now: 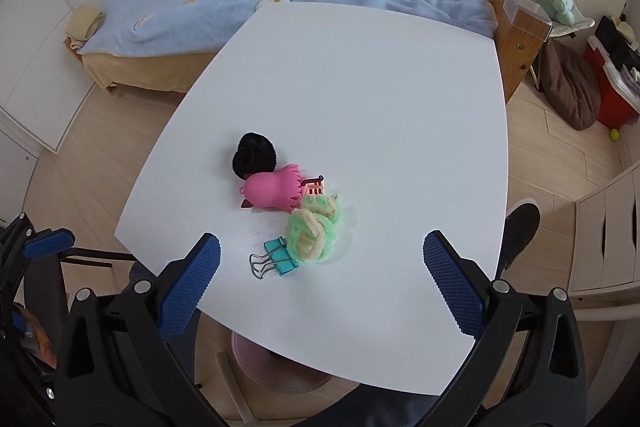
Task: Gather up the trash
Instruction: 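Move the right gripper to the green plush keychain and grasp it, then grasp the teal binder clip with the left gripper while the right gripper holds the green plush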
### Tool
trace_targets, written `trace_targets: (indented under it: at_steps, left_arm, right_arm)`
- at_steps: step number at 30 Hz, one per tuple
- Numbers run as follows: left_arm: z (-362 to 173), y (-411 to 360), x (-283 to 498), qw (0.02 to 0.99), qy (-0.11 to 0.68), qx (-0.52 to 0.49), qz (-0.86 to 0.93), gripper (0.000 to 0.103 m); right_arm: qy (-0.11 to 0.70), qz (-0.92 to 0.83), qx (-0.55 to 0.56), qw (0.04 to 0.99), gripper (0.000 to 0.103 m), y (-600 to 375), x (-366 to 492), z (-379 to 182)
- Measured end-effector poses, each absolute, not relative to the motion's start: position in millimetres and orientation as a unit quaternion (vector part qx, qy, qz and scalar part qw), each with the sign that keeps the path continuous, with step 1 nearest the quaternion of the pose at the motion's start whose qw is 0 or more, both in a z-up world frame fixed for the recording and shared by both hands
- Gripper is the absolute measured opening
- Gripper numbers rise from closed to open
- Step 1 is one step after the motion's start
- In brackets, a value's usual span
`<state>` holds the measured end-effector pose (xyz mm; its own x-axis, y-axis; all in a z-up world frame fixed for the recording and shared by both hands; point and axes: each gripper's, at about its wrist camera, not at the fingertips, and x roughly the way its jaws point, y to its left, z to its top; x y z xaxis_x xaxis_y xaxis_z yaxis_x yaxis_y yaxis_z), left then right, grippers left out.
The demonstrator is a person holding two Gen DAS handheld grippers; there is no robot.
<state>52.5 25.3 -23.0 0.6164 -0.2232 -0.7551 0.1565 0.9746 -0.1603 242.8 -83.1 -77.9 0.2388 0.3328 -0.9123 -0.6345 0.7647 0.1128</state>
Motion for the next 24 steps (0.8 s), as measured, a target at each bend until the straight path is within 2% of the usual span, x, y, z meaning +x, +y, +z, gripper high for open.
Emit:
trace_targets:
  at_steps: [3, 7, 11, 13, 14, 16, 18, 24]
  left_arm:
    - [-22.7, 25.5, 52.5, 0.898, 0.425, -0.041, -0.106, 0.096]
    - [-22.9, 25.4, 53.0, 0.897, 0.427, -0.041, -0.105, 0.096]
    - [-23.6, 26.6, 53.6, 0.898, 0.426, -0.042, -0.103, 0.096]
    - [-24.6, 28.2, 53.5, 0.898, 0.427, -0.044, -0.102, 0.096]
    - [-25.4, 28.9, 53.9, 0.897, 0.427, -0.045, -0.102, 0.096]
    - [-27.4, 29.4, 54.3, 0.896, 0.429, -0.045, -0.102, 0.096]
    - [-28.3, 29.4, 54.6, 0.896, 0.43, -0.046, -0.102, 0.096]
    - [-29.0, 26.6, 56.8, 0.895, 0.43, -0.045, -0.106, 0.096]
  right_arm:
    - [0.542, 0.308, -0.136, 0.77, 0.088, -78.3, 249.5, -86.2]
    - [0.555, 0.302, -0.133, 0.763, 0.08, -71.9, 254.6, -97.5]
    - [0.563, 0.295, -0.133, 0.76, 0.067, -68.5, 256.6, -106.5]
    - [0.564, 0.296, -0.129, 0.76, 0.053, -68.6, 257.4, -107.8]
    - [0.565, 0.296, -0.128, 0.76, 0.051, -68.9, 257.5, -108.3]
    - [0.565, 0.297, -0.128, 0.759, 0.038, -70.1, 257.9, -108.9]
    - [0.564, 0.298, -0.129, 0.759, 0.032, -71.5, 258.3, -109.1]
    - [0.553, 0.302, -0.128, 0.765, 0.028, -75.6, 258.1, -99.3]
